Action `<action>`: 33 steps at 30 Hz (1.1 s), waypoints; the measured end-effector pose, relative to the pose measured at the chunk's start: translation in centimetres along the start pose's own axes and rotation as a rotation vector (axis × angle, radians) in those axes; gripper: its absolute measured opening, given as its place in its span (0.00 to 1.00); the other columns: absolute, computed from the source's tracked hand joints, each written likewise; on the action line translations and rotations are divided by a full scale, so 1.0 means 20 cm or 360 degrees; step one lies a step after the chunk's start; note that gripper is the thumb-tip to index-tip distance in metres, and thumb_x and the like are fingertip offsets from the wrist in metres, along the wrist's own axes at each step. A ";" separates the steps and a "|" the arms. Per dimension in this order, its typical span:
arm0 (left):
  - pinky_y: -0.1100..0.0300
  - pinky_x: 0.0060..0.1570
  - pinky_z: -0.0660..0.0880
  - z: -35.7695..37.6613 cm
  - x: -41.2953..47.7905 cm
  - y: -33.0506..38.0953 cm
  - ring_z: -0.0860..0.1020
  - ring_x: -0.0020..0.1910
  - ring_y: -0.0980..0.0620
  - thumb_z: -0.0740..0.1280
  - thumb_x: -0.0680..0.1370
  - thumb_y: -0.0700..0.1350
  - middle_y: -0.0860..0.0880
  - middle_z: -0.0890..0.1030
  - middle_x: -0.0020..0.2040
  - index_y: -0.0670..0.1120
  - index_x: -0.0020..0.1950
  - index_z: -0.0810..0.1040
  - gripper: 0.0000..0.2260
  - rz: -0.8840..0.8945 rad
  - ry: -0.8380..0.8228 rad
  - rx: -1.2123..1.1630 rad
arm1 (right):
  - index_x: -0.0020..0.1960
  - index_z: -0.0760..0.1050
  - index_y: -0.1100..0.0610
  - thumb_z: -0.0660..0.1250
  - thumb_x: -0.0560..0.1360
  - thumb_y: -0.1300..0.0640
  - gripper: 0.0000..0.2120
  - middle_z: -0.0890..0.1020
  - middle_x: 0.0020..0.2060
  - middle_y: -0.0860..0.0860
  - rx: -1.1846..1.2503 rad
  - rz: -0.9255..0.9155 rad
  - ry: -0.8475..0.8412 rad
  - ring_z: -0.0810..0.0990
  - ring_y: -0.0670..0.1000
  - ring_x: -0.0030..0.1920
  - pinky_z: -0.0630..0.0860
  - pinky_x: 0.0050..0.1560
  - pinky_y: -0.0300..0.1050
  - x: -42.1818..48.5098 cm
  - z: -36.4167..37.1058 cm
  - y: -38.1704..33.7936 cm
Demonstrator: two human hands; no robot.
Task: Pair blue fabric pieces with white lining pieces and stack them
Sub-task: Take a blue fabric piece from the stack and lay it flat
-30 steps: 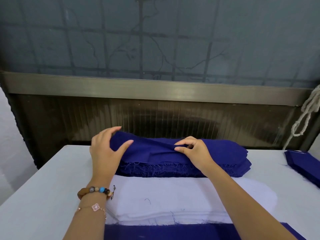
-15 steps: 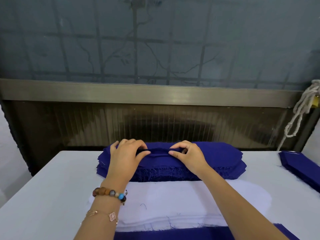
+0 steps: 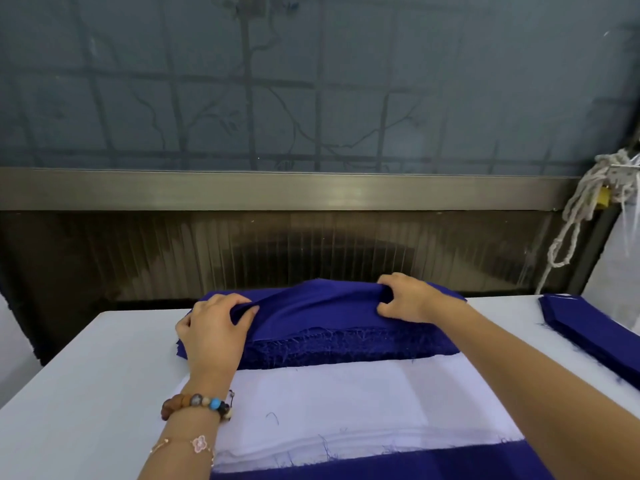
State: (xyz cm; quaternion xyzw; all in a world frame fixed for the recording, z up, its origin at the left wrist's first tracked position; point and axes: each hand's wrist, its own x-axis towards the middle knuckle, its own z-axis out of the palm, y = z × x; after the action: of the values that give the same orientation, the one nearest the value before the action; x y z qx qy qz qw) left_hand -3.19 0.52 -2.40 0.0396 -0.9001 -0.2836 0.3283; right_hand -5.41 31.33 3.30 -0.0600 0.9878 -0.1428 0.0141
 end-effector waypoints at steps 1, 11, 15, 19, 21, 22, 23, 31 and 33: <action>0.50 0.53 0.61 0.00 0.00 0.00 0.74 0.54 0.49 0.70 0.76 0.51 0.54 0.80 0.48 0.55 0.48 0.81 0.03 -0.0005 0.0009 0.0000 | 0.60 0.73 0.50 0.66 0.74 0.48 0.16 0.75 0.55 0.49 0.0019 0.0074 -0.0010 0.76 0.51 0.53 0.75 0.54 0.48 -0.01 -0.03 0.05; 0.45 0.52 0.68 0.00 0.04 -0.05 0.72 0.56 0.40 0.73 0.72 0.58 0.46 0.77 0.53 0.51 0.49 0.80 0.12 -0.0448 0.0066 -0.0059 | 0.44 0.80 0.57 0.72 0.74 0.54 0.06 0.78 0.31 0.50 0.0990 0.0680 0.0382 0.74 0.48 0.30 0.69 0.28 0.38 -0.19 -0.03 0.45; 0.43 0.53 0.73 0.00 0.04 -0.12 0.76 0.52 0.40 0.69 0.76 0.55 0.44 0.81 0.51 0.47 0.51 0.81 0.13 -0.0546 0.0197 -0.0339 | 0.51 0.81 0.57 0.72 0.74 0.53 0.09 0.83 0.38 0.48 0.1177 0.0622 0.0585 0.79 0.48 0.36 0.71 0.31 0.36 -0.22 0.05 0.45; 0.46 0.49 0.73 -0.03 0.03 -0.14 0.77 0.46 0.40 0.66 0.79 0.52 0.40 0.83 0.47 0.40 0.54 0.81 0.16 -0.0559 0.0351 -0.0442 | 0.53 0.78 0.55 0.69 0.76 0.53 0.08 0.80 0.42 0.48 0.0994 0.0576 0.0836 0.77 0.47 0.39 0.72 0.38 0.40 -0.21 0.08 0.40; 0.47 0.46 0.73 -0.06 0.03 -0.13 0.78 0.45 0.39 0.66 0.79 0.51 0.40 0.83 0.45 0.39 0.55 0.82 0.15 -0.0440 0.0401 -0.0418 | 0.52 0.77 0.54 0.68 0.77 0.53 0.06 0.80 0.40 0.48 0.0981 0.0508 0.0959 0.77 0.46 0.38 0.71 0.38 0.39 -0.21 0.06 0.39; 0.48 0.44 0.74 -0.07 0.04 -0.12 0.78 0.44 0.40 0.66 0.79 0.51 0.40 0.83 0.44 0.40 0.55 0.82 0.15 -0.0396 0.0410 -0.0429 | 0.52 0.76 0.54 0.68 0.77 0.54 0.05 0.81 0.39 0.48 0.1023 0.0483 0.0983 0.78 0.47 0.37 0.71 0.36 0.38 -0.22 0.05 0.39; 0.49 0.41 0.74 -0.09 0.04 -0.10 0.78 0.42 0.41 0.65 0.79 0.51 0.42 0.82 0.43 0.41 0.55 0.82 0.15 -0.0369 0.0409 -0.0456 | 0.51 0.76 0.54 0.68 0.77 0.56 0.04 0.81 0.37 0.48 0.1097 0.0472 0.0989 0.78 0.48 0.35 0.71 0.34 0.37 -0.23 0.03 0.39; 0.59 0.32 0.69 -0.23 0.07 0.02 0.77 0.34 0.51 0.66 0.79 0.52 0.48 0.80 0.32 0.44 0.48 0.82 0.11 -0.0408 0.0133 -0.0635 | 0.45 0.76 0.52 0.66 0.78 0.61 0.05 0.82 0.37 0.52 0.1535 0.0545 0.0970 0.78 0.50 0.34 0.74 0.31 0.38 -0.38 -0.13 0.43; 0.60 0.31 0.67 -0.28 0.04 0.03 0.77 0.33 0.50 0.67 0.78 0.51 0.49 0.80 0.31 0.43 0.45 0.83 0.12 -0.0449 0.0102 -0.0658 | 0.43 0.76 0.51 0.67 0.78 0.61 0.07 0.81 0.37 0.53 0.1555 0.0572 0.0947 0.77 0.51 0.34 0.75 0.32 0.39 -0.44 -0.14 0.44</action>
State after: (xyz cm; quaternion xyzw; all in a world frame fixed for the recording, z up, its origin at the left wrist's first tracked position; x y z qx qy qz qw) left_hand -0.40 -1.93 1.84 0.1058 -0.7977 -0.5034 0.3148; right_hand 2.21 41.59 3.52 0.1640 0.7641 -0.5864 -0.2133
